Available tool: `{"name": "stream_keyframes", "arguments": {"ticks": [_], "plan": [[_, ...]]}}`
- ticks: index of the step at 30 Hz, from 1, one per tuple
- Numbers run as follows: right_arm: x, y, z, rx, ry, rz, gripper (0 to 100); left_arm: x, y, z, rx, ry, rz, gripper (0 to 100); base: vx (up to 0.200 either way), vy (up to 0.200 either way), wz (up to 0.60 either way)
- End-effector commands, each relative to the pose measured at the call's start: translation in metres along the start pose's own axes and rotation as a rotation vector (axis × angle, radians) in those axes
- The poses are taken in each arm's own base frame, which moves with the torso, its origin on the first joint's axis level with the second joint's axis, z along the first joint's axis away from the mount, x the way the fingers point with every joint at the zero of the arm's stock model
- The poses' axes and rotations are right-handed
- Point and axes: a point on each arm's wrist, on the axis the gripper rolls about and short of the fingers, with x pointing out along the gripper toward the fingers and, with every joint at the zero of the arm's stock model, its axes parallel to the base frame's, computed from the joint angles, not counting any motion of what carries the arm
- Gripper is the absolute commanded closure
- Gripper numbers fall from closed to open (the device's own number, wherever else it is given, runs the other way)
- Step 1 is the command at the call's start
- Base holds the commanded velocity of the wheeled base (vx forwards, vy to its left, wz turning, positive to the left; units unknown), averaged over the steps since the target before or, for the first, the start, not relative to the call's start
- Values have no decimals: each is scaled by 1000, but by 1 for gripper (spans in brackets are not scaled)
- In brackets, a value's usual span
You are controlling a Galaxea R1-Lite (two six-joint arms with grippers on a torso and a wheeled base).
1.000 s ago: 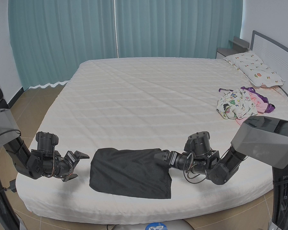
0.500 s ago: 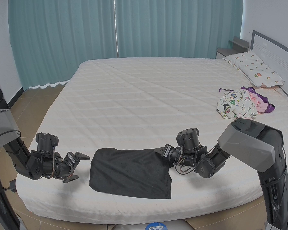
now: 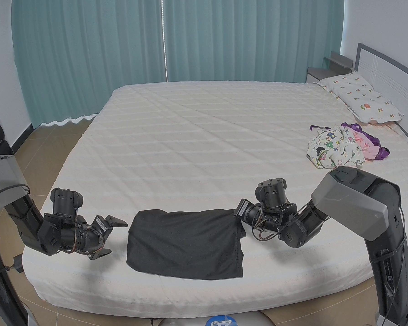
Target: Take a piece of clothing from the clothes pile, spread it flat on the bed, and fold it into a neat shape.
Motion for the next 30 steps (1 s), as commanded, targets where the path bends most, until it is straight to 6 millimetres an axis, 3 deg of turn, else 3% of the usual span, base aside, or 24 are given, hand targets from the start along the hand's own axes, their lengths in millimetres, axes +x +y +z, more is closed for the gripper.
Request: {"name": "stream_keyframes", "arguments": {"ticks": [1,14,15,19,24,25,26,29,30], "plan": [[0,-4,6,9,-12,-11,100,0,0,0,-5,1,0,0,0,0,0],[-2,-9,4,11,3,-39,100,0,1,1,-7,0,1,0,0,0,0],[-3,-11,4,10,5,-43,0,0,0,0,-6,-1,1,0,0,0,0],[-3,-11,3,11,7,-43,0,0,0,0,-6,1,0,0,0,0,0],[-21,-5,20,23,-26,-31,0,-2,-1,0,-4,-3,-5,0,0,0,0],[-36,-3,30,32,-47,-28,0,-5,-2,1,-2,-9,-13,0,0,0,0],[-36,-3,30,32,-47,-28,0,-5,-2,1,-2,-9,-13,0,0,0,0],[-84,-1,49,46,-92,-23,0,-38,-23,-2,47,-67,-103,0,0,0,0],[-88,-2,50,46,-97,-24,0,-41,-25,-2,53,-72,-113,0,0,0,0]]}}
